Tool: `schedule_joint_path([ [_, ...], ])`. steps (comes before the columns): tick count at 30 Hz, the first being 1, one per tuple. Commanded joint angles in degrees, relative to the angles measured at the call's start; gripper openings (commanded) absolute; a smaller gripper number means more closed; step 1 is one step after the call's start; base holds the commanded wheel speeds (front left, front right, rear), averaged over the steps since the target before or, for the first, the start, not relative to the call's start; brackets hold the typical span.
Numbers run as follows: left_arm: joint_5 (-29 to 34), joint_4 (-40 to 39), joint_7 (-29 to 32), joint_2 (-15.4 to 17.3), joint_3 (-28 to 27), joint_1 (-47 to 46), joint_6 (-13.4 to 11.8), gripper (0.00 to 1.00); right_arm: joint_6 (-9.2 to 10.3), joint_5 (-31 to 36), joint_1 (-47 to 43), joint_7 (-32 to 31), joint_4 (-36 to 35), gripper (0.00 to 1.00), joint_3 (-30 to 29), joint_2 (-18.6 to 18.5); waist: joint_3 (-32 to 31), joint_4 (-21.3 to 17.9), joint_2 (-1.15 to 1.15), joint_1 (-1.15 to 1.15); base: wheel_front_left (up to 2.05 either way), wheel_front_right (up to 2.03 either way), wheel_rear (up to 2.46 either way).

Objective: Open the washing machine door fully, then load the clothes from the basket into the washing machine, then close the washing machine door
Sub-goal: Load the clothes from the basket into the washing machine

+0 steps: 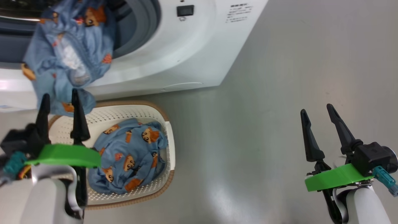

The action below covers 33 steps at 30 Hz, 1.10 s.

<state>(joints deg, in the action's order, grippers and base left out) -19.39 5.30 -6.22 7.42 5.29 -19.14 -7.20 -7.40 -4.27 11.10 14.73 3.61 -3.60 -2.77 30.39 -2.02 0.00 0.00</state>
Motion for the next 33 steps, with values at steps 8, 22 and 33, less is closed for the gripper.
schedule_joint_path([
  [8,-1.35,6.39,-0.75,3.55,-3.99,-6.36,0.7,1.0,-0.09,-1.27,1.01,0.27,-1.7,1.0,1.47,-0.1,2.94,-2.45,0.0,0.0,0.0,0.0,0.0],
  [22,-1.11,13.7,-3.13,3.88,-3.45,-11.4,0.26,1.0,-0.09,-0.5,1.47,0.27,-2.52,1.0,1.14,-0.1,4.27,-2.51,0.0,0.0,0.0,0.0,0.0],
  [33,-0.82,19.6,-5.19,3.66,-3.04,-15.41,-0.51,1.0,-0.09,-0.24,1.67,0.27,-2.92,1.0,1.07,-0.1,5.3,-2.94,0.0,0.0,0.0,0.0,0.0],
])
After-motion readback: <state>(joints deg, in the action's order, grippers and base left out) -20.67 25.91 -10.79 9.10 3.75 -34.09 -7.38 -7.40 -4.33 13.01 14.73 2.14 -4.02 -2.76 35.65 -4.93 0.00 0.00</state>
